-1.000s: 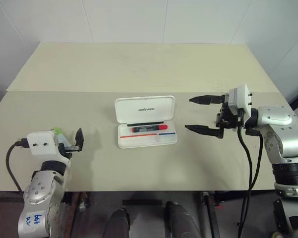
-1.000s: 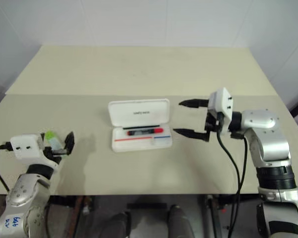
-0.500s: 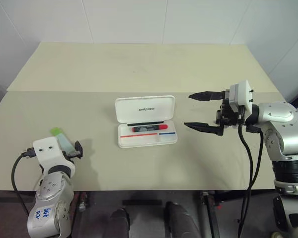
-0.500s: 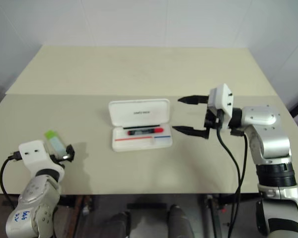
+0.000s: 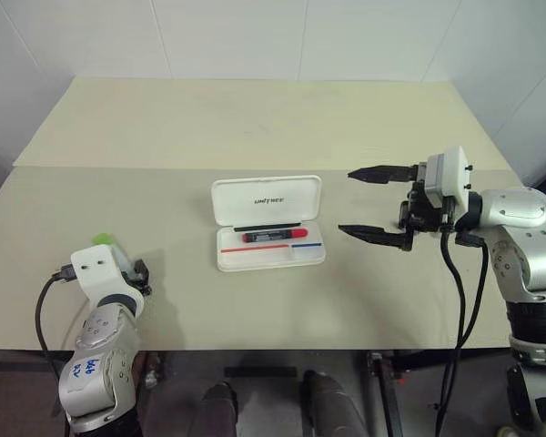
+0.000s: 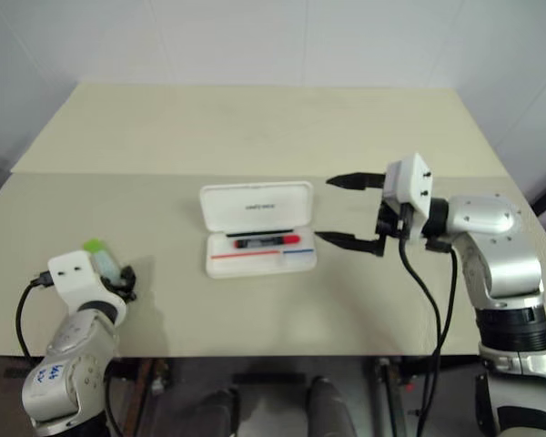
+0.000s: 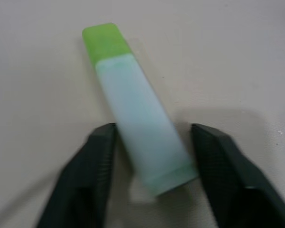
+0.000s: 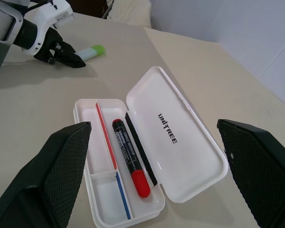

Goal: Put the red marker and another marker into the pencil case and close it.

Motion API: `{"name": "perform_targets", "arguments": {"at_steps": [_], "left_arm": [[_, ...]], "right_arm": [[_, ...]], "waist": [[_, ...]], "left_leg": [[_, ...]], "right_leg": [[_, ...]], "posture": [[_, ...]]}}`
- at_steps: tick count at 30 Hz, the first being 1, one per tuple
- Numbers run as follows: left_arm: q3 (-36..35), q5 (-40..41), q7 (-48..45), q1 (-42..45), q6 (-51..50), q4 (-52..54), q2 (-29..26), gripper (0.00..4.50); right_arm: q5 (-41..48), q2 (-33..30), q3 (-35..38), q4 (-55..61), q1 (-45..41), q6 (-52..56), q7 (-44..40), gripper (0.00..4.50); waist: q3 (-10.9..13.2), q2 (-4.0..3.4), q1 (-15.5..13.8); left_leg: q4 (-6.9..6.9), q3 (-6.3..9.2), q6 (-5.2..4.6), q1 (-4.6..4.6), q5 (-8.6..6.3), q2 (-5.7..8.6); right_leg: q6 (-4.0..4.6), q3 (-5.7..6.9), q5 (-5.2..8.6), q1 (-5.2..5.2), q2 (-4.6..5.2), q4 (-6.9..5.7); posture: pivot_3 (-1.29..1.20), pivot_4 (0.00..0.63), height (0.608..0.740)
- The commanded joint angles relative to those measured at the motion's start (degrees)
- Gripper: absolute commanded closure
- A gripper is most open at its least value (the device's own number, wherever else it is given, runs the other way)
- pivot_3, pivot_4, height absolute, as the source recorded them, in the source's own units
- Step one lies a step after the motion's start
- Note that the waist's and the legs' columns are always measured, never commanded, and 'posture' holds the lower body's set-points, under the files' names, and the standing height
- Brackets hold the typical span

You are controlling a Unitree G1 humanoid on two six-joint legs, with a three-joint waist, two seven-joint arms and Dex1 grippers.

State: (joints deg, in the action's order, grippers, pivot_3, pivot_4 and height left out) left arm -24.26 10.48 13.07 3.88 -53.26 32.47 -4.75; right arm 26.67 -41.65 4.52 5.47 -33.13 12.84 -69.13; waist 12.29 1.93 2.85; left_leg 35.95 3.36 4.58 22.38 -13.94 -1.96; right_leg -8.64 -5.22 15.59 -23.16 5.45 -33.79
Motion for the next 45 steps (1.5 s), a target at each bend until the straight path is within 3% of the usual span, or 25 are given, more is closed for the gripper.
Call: {"name": "perform_targets", "arguments": {"at_steps": [1, 2, 13, 18, 24, 31, 36, 45], "left_arm": [[-0.55, -0.87, 0.16, 0.43, -0.08, -0.31, -0.52, 3.29], [-0.47, -1.02, 0.24, 0.49, 0.04, -0.36, -0.52, 3.49], [0.35, -2.24, -2.27, 1.94, 11.32, 0.92, -2.75, 3.48], [4.21, -2.28, -10.01, 2.69, 21.29, -0.91, -7.91, 3.48], [9.92, -4.53, -24.34, 4.55, 42.53, -6.17, -18.08, 3.48], [15.95, -1.18, -40.04, 9.78, 59.36, -12.15, -24.21, 3.48], [21.58, 10.37, -56.40, 12.00, 55.04, -14.88, -26.81, 3.48], [26.52, 8.47, -71.04, 19.27, 56.52, -28.31, -31.00, 3.48]], "right_arm": [[1.59, -0.99, 1.94, 2.90, 0.28, 0.20, 0.63, 0.00], [1.64, -1.03, 1.95, 3.03, 0.44, 0.23, 0.64, 0.00], [2.90, -2.70, 2.68, 4.13, 2.82, 0.93, -0.79, 0.00], [5.12, -4.29, 3.05, 7.00, 5.17, 2.91, -1.52, 0.00], [4.39, -4.68, 5.07, 7.99, 9.06, 2.65, 1.41, 0.00], [3.85, -6.10, 8.98, 8.16, 12.11, 2.09, 4.09, 0.00], [4.14, -6.87, 11.84, 10.76, 15.69, 2.37, 6.26, 0.00], [5.05, -7.02, 16.18, 15.46, 21.09, 3.65, 9.99, 0.00]], "waist": [[0.00, 0.00, 0.01], [0.00, 0.00, 0.01], [0.01, 0.03, -0.23], [0.01, 0.05, -1.05], [0.01, 0.05, -1.23], [0.01, 0.04, -1.28], [0.01, 0.03, -1.24], [0.03, 0.01, -1.21]], "left_leg": [[0.00, 0.00, 0.00, 0.00, 0.00, 0.00], [0.00, -0.01, 0.00, 0.00, 0.00, 0.00], [-0.01, 0.00, 0.00, 0.01, 0.00, 0.00], [-0.03, 0.00, 0.01, 0.03, -0.02, 0.00], [-0.06, -0.06, -0.02, 0.04, -0.04, 0.00], [-0.13, -0.09, -0.08, 0.04, -0.07, 0.00], [-0.27, -0.09, -0.08, 0.02, -0.07, -0.01], [-0.28, -0.10, -0.13, 0.01, -0.05, -0.01]], "right_leg": [[0.00, 0.00, 0.00, 0.00, 0.00, 0.00], [0.00, 0.00, 0.00, 0.00, 0.00, 0.00], [0.00, 0.00, 0.00, 0.01, 0.00, 0.06], [0.01, 0.02, 0.00, 0.01, 0.00, 0.12], [0.02, 0.00, -0.01, 0.03, 0.03, 0.24], [0.03, 0.00, -0.02, 0.05, 0.04, 0.32], [0.02, 0.00, -0.02, 0.04, 0.04, 0.31], [0.02, -0.01, -0.01, -0.03, 0.03, 0.24]], "posture": [[0.00, 0.150, 0.740], [0.00, 0.150, 0.740], [0.00, 0.150, 0.740], [0.00, 0.150, 0.740], [0.00, 0.150, 0.740], [0.00, 0.150, 0.740], [0.00, 0.150, 0.740], [0.00, 0.150, 0.740]]}}
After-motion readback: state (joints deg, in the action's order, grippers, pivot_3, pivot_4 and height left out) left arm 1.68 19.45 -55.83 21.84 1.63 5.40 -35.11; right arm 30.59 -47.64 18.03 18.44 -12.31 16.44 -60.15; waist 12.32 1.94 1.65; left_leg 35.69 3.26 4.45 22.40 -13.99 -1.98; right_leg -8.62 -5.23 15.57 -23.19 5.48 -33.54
